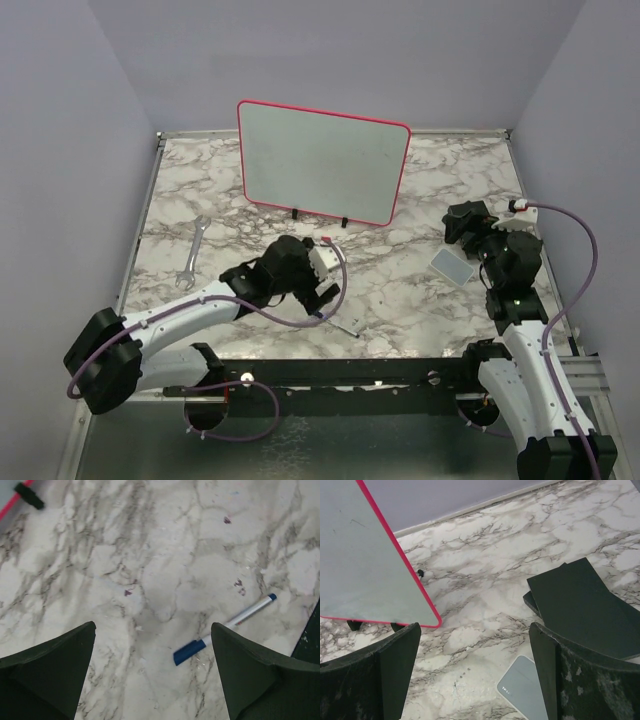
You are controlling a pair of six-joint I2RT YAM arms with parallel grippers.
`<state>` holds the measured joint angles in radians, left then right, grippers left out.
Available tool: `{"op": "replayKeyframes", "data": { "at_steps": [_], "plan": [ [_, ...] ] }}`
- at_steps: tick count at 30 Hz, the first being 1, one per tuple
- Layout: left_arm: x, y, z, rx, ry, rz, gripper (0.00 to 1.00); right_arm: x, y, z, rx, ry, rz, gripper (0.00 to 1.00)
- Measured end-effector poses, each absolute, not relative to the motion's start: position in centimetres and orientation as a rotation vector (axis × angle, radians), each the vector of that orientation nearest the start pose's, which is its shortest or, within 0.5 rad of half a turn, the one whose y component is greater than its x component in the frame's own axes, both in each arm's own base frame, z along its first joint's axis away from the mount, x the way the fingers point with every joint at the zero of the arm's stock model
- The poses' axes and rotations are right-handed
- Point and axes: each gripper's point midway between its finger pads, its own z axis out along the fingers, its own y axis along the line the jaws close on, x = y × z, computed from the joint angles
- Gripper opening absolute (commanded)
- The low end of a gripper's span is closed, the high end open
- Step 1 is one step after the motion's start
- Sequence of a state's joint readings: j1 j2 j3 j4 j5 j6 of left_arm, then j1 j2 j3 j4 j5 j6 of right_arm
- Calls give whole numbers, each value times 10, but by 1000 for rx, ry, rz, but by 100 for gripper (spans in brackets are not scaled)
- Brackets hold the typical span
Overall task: Write a sentence on the whiteboard
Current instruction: Open the whiteboard marker at the center of the board.
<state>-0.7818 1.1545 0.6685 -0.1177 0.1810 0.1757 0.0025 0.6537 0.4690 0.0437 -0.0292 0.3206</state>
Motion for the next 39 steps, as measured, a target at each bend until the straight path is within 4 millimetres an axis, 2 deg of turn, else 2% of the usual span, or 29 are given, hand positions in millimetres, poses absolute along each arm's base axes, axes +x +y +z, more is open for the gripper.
{"op": "replayKeyframes", "data": {
  "at_steps": [3, 5, 11, 17, 22, 26, 39],
  "plan": [
    [186, -272, 102, 1300, 1864, -567, 96, 303, 23, 215, 233, 1698, 285, 93],
    [173, -277, 95, 1375, 1843, -573, 93, 303, 25, 216, 226, 1698, 293, 93],
    [150, -280, 65, 1530, 1870, -556, 86, 303, 26, 216, 219, 1699, 301, 93],
    [146, -276, 44, 1596, 1915, -518, 78, 303, 27, 216, 217, 1700, 303, 93],
    [144, -279, 31, 1649, 1939, -475, 63, 303, 27, 216, 217, 1700, 303, 93],
    [145, -281, 28, 1662, 1938, -438, 50, 303, 27, 216, 217, 1700, 303, 93],
    [165, -285, 23, 1584, 1998, -308, 27, 304, 27, 213, 219, 1709, 302, 93]
  ]
}}
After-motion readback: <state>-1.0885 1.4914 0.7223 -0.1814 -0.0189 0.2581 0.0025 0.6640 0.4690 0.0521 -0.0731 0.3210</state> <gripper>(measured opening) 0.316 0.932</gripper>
